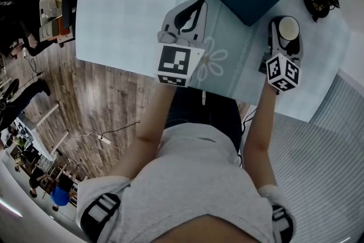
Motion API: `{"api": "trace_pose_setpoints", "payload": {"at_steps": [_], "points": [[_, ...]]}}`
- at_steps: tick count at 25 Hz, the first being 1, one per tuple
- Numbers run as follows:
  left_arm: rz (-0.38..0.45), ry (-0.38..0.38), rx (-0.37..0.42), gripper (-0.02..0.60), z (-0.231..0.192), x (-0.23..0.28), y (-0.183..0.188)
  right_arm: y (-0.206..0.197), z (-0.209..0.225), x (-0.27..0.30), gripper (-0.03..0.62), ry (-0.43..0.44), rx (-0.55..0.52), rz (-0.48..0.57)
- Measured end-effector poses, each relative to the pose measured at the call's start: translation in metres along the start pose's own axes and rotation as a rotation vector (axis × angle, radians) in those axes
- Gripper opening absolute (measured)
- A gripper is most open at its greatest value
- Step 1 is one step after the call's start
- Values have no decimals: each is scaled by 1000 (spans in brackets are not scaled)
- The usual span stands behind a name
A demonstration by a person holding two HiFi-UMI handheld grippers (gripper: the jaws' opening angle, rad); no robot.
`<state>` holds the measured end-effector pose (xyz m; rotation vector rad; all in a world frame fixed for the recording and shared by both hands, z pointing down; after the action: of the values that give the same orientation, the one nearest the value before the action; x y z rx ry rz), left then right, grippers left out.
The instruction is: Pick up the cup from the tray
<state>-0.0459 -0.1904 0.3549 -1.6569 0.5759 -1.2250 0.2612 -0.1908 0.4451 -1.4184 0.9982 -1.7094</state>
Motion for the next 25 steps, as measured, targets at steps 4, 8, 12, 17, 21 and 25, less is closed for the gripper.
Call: {"api": "trace_pose_setpoints", "payload": {"at_steps": [4,8,12,17,21,25], "points": [[2,-5,1,3,2,1,-1,2,-4,1,364,-26,-18,7],[14,-23,-19,3,3,-1,0,19,-6,-11,364,-54,-9,92],[24,-46,-70,3,2,-2,-2,39,-13,-32,364,-69,-1,165],[35,-58,-80,3,-1,-2,2,53,-28,-58,363,-45,4,208],[66,-54,-92,3,-5,-2,5,51,-41,-68,362,3,21,192],[59,-68,-71,3,-11,3,7,48,-61,-70,362,81,17,158]]}}
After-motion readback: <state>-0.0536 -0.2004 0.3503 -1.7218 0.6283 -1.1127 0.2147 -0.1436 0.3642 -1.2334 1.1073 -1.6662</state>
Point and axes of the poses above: the fingertips, and each gripper's own axes: x forward along the fingers, z to its right, y out of its top, the point moved 10 cm from there along -x, backward along the fingers, and after that the axes turned 4 degrees about -z, right-handed, at the moved point
